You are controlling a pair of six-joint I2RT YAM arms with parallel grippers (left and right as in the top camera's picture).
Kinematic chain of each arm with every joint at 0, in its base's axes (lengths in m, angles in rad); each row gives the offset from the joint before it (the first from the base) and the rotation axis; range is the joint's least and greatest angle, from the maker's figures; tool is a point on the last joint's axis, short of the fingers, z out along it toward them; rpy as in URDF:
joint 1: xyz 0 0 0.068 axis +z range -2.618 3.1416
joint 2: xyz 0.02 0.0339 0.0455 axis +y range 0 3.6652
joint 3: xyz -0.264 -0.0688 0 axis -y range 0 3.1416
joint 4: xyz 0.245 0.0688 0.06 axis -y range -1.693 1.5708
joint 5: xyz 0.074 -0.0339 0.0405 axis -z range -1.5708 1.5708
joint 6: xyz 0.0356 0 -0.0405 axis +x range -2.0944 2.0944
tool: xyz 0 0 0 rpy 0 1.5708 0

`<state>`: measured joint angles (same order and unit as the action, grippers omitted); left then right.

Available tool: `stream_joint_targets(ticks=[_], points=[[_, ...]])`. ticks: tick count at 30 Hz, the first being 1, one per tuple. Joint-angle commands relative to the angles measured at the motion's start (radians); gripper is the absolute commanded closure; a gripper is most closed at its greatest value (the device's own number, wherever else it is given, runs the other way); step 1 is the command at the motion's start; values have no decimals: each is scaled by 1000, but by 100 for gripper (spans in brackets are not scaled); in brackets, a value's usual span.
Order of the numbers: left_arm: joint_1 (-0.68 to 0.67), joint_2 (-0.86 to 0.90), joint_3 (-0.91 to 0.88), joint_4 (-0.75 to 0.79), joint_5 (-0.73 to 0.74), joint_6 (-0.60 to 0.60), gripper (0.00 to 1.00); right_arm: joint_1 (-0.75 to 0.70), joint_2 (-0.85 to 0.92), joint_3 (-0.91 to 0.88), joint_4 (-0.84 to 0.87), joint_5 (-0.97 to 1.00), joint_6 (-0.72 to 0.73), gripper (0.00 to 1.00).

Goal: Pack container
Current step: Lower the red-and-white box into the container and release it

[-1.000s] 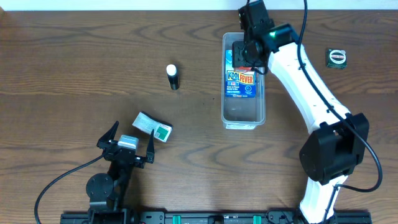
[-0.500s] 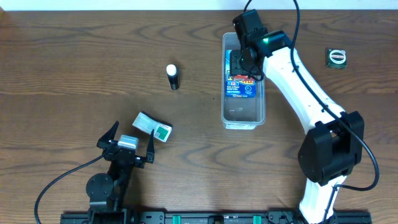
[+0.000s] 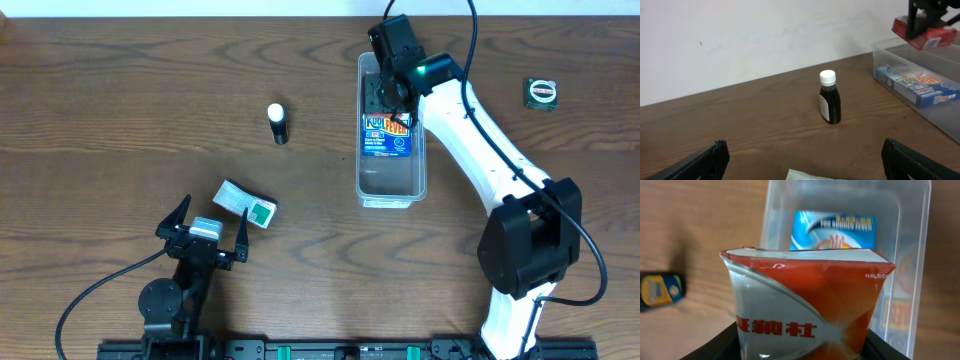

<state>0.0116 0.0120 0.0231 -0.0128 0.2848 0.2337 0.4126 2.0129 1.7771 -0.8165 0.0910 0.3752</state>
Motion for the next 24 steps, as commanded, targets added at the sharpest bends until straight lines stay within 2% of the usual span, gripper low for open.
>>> stream_joint_targets(ticks=[1,24], points=[[5,-2,-19,-32,10,5,2,4,9,-6,24,45,13,45],[5,-2,-19,-32,10,5,2,-50,118,-6,144,70,13,40]])
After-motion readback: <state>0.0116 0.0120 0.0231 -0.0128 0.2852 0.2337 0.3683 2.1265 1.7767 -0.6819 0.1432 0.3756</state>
